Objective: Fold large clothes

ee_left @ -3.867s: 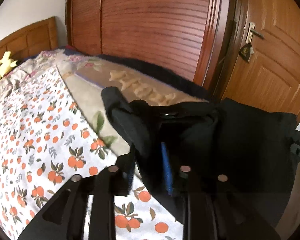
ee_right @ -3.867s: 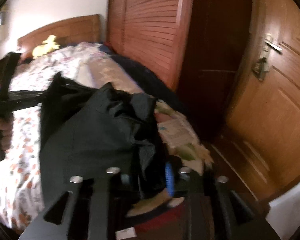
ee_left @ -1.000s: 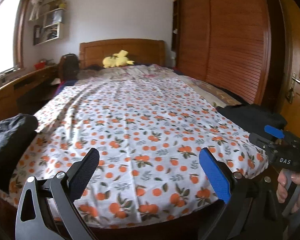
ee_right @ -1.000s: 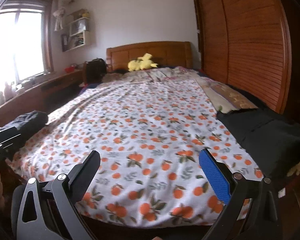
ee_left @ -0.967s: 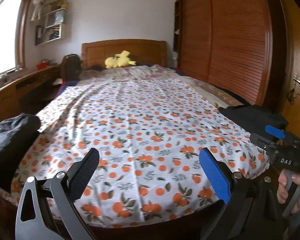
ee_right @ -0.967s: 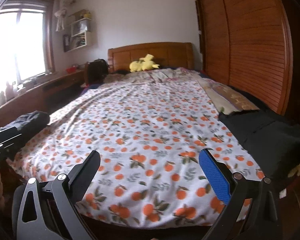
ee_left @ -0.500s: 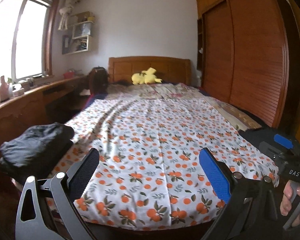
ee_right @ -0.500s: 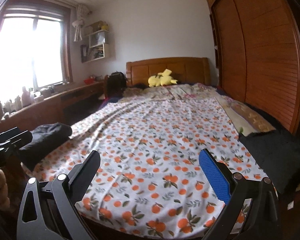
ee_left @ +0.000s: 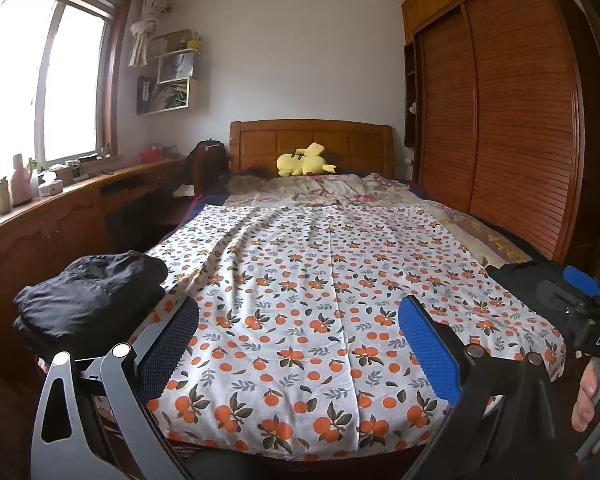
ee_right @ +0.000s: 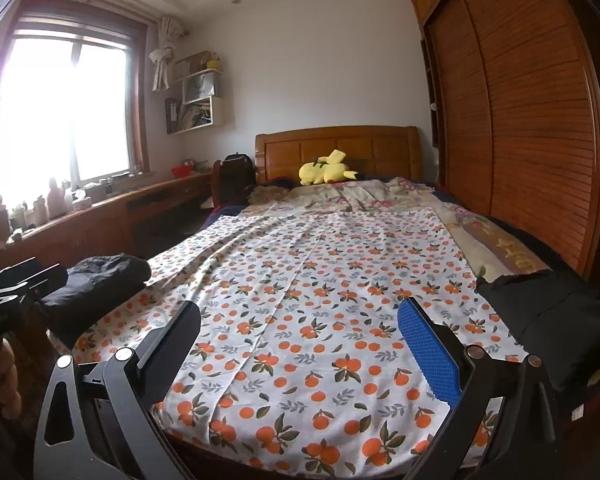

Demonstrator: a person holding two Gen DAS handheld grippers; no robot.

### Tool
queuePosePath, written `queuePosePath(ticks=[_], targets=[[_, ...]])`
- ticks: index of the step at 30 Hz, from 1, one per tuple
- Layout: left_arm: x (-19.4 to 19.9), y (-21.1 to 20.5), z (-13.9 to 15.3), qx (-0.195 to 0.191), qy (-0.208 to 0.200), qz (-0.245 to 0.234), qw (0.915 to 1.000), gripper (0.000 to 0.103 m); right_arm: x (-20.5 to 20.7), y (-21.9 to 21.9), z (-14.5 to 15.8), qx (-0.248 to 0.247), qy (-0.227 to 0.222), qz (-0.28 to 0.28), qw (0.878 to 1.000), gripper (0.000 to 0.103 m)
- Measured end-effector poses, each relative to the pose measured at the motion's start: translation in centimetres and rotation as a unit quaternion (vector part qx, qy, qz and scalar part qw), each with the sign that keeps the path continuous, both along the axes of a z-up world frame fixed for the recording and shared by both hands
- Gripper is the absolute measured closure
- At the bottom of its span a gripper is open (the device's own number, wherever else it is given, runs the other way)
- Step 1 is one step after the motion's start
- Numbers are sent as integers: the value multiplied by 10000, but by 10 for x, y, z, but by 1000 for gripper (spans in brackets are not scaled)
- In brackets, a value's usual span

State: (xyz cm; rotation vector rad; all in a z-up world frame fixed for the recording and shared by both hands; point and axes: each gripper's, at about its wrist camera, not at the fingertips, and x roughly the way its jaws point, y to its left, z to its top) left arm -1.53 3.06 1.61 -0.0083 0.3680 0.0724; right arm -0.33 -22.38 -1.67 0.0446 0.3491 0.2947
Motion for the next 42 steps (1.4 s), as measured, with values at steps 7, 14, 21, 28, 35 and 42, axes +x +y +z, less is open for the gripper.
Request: queuePosePath(ticks=[7, 14, 21, 28, 35, 42], targets=[[2, -2, -1, 28, 15, -12, 10000, 3, 0, 0, 0, -2, -4, 3, 10000, 8], [2, -2, -5, 59, 32, -53, 10000, 3, 0, -3, -1, -3, 12, 8, 10000, 8], [1, -3, -7, 58, 44, -72, 9999, 3, 1, -6, -3, -25, 28, 41, 10000, 8], [1, -3, -8, 70, 45, -81, 9999, 3, 2, -5, -4, -29, 32, 43, 10000, 8], [1, -4, -7, 71, 44, -77, 9999, 3, 2, -5, -4, -37, 24, 37, 10000, 8], [1, -5, -8, 66, 46, -83, 9999, 3, 2, -5, -6, -46, 28, 38, 10000, 8]])
